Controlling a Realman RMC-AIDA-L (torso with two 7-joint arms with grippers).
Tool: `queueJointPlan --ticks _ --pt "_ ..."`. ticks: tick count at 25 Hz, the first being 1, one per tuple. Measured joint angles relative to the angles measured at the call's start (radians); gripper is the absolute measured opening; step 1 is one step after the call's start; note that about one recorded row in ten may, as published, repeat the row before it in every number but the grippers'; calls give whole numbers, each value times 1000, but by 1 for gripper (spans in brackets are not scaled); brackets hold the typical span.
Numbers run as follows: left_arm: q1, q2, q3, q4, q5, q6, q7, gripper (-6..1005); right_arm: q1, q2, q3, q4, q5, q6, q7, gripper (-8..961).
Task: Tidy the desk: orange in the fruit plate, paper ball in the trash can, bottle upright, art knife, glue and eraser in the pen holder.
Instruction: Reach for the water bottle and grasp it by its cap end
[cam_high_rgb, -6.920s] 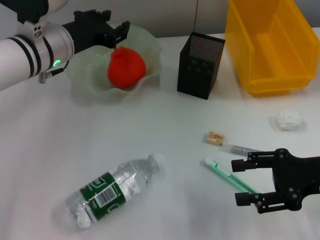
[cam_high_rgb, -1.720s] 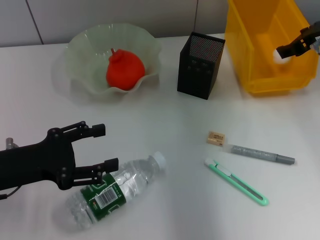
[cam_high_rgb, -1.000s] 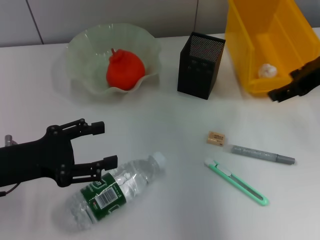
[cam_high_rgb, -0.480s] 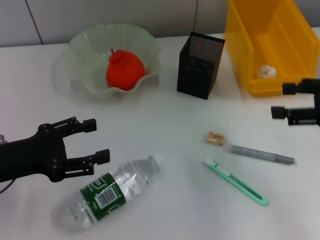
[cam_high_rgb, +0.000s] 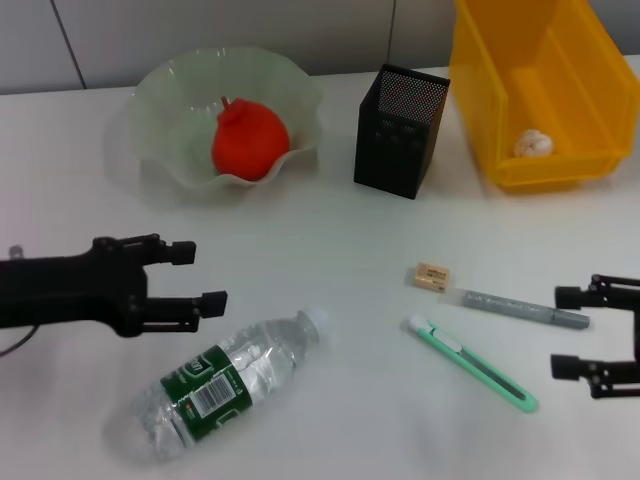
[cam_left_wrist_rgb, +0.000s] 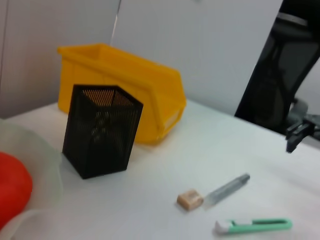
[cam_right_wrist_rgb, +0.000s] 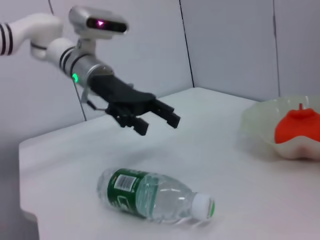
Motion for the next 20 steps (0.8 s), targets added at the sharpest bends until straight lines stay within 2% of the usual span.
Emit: queueJointPlan --ticks 2,4,5,7,8,10,14,15,18,19,20 --pt "-6 -7 0 31 30 -1 -32 854 -8 -3 1 1 0 -3 -4 783" --pt "-17 -32 3 135 117 -3 -130 854 -23 -10 3 0 0 -14 -7 782" --pt "-28 -48 34 259 216 -5 -255 854 -35 -17 6 -2 0 -28 -8 782" --pt "-34 -49 56 301 245 -5 -297 854 -46 -25 14 -3 0 -37 -9 781" --pt "-56 -48 129 375 300 -4 -400 854 -50 -27 20 -3 -2 -39 -9 781" --pt "-71 -47 162 401 318 0 -443 854 -55 -31 37 -3 -14 -43 -11 780" --pt "-171 -50 296 453 434 27 -652 853 -56 -32 52 -2 -31 -49 -12 778" --pt "-214 -54 357 464 493 29 -743 851 -56 -33 58 -2 -38 -50 -12 777" --pt "-232 -56 383 470 514 30 -778 847 -54 -34 78 -2 -51 -50 -12 776" --pt "-277 -59 444 481 547 38 -864 846 -53 -34 83 -1 -53 -49 -12 776" --pt "-297 -60 465 485 556 41 -903 846 -52 -34 87 0 -54 -46 -12 775"
